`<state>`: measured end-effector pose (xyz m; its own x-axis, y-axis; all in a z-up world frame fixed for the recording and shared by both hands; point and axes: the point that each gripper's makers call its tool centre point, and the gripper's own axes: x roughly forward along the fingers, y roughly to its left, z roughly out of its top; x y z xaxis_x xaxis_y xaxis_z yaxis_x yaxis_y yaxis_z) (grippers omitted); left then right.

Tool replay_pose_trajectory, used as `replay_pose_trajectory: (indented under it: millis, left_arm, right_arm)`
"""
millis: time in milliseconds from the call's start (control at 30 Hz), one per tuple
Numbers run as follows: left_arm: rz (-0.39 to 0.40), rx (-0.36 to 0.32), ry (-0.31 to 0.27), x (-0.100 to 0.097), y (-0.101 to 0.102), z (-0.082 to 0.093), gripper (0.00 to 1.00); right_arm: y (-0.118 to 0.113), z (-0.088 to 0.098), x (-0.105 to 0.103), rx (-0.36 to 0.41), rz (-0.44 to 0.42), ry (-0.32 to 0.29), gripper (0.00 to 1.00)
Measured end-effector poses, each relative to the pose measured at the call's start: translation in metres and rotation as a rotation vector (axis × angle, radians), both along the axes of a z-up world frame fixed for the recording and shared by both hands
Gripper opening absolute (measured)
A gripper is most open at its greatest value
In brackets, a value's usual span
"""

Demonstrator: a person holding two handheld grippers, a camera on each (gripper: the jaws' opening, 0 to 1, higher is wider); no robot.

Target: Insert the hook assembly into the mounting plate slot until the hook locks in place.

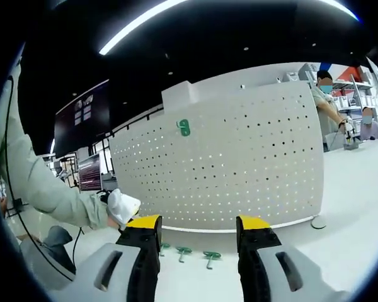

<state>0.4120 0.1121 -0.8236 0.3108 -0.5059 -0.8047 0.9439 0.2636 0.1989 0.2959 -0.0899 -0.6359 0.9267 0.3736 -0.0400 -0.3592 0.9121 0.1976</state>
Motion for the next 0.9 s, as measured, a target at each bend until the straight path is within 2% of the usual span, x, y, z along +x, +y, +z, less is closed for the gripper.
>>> replay_pose_trajectory:
  millis: [333,533,700,900]
  left_arm:
    - [0.011,-0.004,-0.026,0.001,-0.001,0.001,0.04]
    - [0.016,-0.016,-0.077,0.0,-0.002,0.005,0.03]
    - [0.076,-0.069,-0.077,0.005,-0.005,0.012,0.03]
    - [0.141,-0.14,-0.106,0.01,-0.006,0.027,0.03]
  right_arm:
    - [0.0,-0.002,0.0,-0.008,0.0,0.006,0.45]
    - [0.001,-0.002,0.0,-0.013,0.004,0.007,0.45]
    - [0.002,-0.002,0.0,-0.018,0.005,0.004,0.44]
    - [0.003,-0.002,-0.001,-0.034,0.011,-0.002,0.44]
